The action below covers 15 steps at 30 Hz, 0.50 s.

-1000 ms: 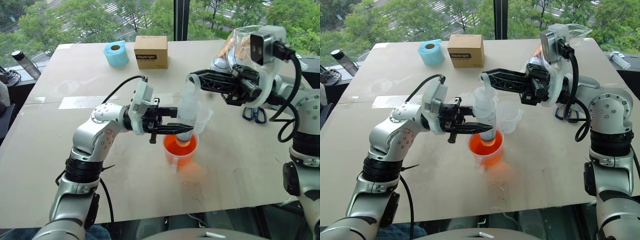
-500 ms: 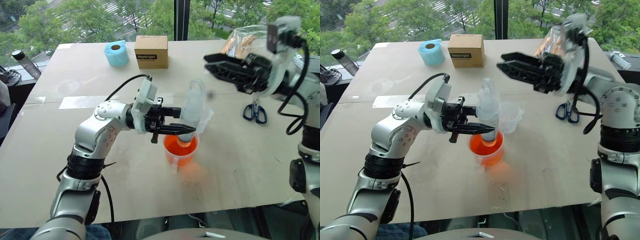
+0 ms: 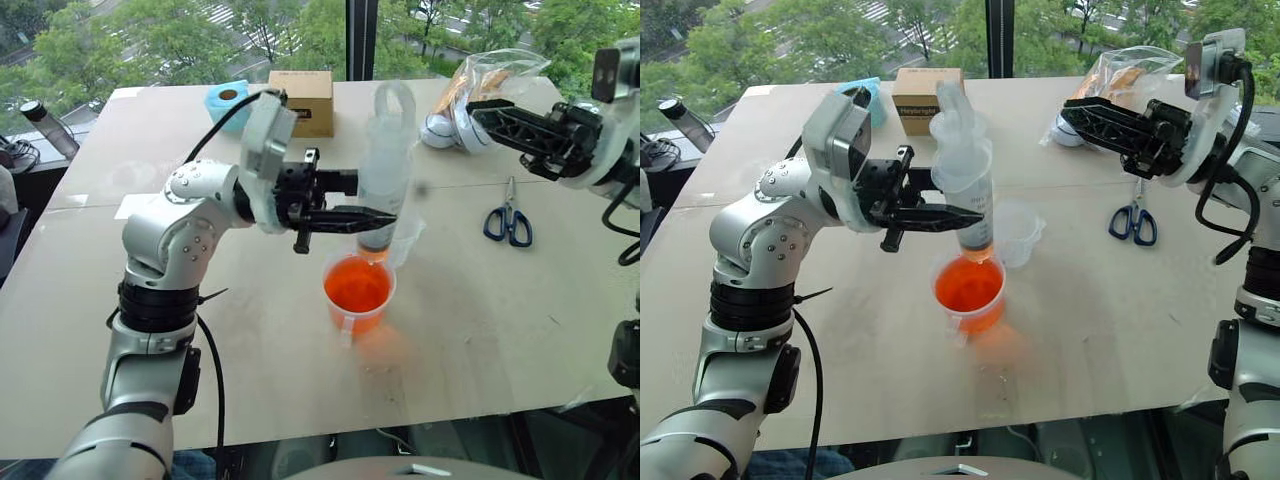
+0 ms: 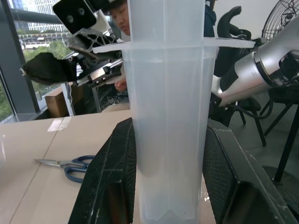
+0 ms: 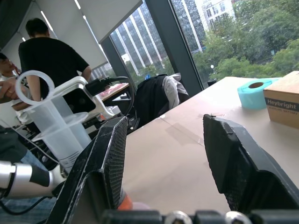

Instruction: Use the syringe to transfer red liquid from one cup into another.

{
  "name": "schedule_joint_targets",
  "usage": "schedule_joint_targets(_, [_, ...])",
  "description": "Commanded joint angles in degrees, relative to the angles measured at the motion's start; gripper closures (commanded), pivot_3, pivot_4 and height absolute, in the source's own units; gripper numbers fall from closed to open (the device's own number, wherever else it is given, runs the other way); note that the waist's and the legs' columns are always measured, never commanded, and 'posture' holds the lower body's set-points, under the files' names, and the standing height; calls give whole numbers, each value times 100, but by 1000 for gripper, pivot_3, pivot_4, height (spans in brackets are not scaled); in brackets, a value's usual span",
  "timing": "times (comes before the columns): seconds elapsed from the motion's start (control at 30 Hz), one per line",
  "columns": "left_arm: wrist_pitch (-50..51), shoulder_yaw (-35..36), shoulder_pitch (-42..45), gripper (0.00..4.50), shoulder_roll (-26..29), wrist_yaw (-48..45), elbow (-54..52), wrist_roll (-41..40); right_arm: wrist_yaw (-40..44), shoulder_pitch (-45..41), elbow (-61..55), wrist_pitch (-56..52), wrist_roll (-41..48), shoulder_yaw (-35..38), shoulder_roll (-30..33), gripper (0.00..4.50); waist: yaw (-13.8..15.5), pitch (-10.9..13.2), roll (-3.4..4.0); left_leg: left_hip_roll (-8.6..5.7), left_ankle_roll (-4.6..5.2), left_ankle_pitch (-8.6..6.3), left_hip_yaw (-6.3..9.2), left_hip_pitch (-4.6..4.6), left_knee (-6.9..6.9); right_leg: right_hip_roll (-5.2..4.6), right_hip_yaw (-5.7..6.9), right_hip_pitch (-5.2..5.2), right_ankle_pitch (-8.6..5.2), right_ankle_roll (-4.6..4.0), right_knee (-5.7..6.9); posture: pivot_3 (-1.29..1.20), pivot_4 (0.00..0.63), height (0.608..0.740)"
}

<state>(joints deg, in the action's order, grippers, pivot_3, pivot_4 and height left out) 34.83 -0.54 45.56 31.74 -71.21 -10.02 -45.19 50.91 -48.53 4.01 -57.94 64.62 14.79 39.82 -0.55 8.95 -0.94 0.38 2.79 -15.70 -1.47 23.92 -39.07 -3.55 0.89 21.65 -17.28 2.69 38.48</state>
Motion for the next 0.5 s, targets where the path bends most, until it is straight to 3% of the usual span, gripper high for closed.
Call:
schedule_joint_targets(0.03, [-161, 49, 469, 3138, -79, -47, 465, 126, -181, -279, 85, 315, -84, 375, -15, 1779, 21, 0, 0, 0, 0, 0, 1, 0, 0, 0, 2, 0, 0, 0, -1, 0, 150, 740])
schedule_joint_targets(0.5, [-1884, -417, 1264, 3138, -1178, -606, 2920, 1459, -772, -33, -500, 640, -240, 659, -161, 1779, 18, 1, 0, -2, -1, 1, -8, 5, 0, 1, 1, 5, 0, 1, 3, 0, 150, 740])
